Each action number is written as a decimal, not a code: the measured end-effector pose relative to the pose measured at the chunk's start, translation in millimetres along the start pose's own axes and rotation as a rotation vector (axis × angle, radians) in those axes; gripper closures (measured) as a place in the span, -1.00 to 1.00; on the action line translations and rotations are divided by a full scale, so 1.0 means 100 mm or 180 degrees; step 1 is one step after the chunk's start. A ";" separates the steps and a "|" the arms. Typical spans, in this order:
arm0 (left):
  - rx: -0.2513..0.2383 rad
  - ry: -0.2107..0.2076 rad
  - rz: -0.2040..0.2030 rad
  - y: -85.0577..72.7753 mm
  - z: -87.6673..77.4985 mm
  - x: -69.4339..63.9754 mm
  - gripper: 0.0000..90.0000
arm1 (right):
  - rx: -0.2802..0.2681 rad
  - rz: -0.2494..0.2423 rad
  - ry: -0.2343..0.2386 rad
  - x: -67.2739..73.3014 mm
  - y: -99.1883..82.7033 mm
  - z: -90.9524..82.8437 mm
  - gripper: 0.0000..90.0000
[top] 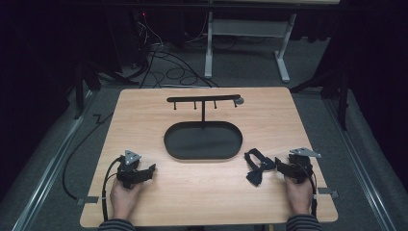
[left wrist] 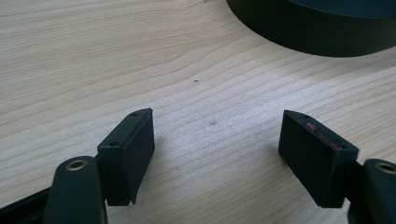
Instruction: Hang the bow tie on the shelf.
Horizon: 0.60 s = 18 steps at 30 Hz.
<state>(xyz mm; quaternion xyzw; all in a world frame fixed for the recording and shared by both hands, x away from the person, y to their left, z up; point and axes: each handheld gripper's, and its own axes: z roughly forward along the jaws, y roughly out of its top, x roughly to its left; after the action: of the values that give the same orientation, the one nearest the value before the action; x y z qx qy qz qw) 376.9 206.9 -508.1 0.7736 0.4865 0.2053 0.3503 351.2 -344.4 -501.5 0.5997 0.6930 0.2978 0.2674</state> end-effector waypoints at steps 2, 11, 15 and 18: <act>-0.0005 0.0002 -0.0005 0.00 0.00 0.00 -0.39 | -0.0003 0.0001 -0.0004 0.00 0.00 0.00 -0.09; -0.0010 -0.0009 -0.0012 0.00 0.00 0.00 -0.39 | 0.0004 0.0002 -0.0009 0.00 0.00 0.00 -0.08; -0.0011 -0.0003 -0.0009 0.00 0.00 0.00 -0.39 | 0.0002 -0.0008 -0.0001 -0.01 0.00 0.00 -0.08; -0.0013 -0.0003 -0.0011 0.00 0.00 0.00 -0.39 | 0.0004 -0.0010 0.0000 -0.01 0.00 0.00 -0.08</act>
<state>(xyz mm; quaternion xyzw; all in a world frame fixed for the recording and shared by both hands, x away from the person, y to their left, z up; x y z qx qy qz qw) 377.1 207.1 -508.2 0.7722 0.4872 0.2053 0.3524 351.5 -345.2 -501.2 0.5988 0.6941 0.2970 0.2675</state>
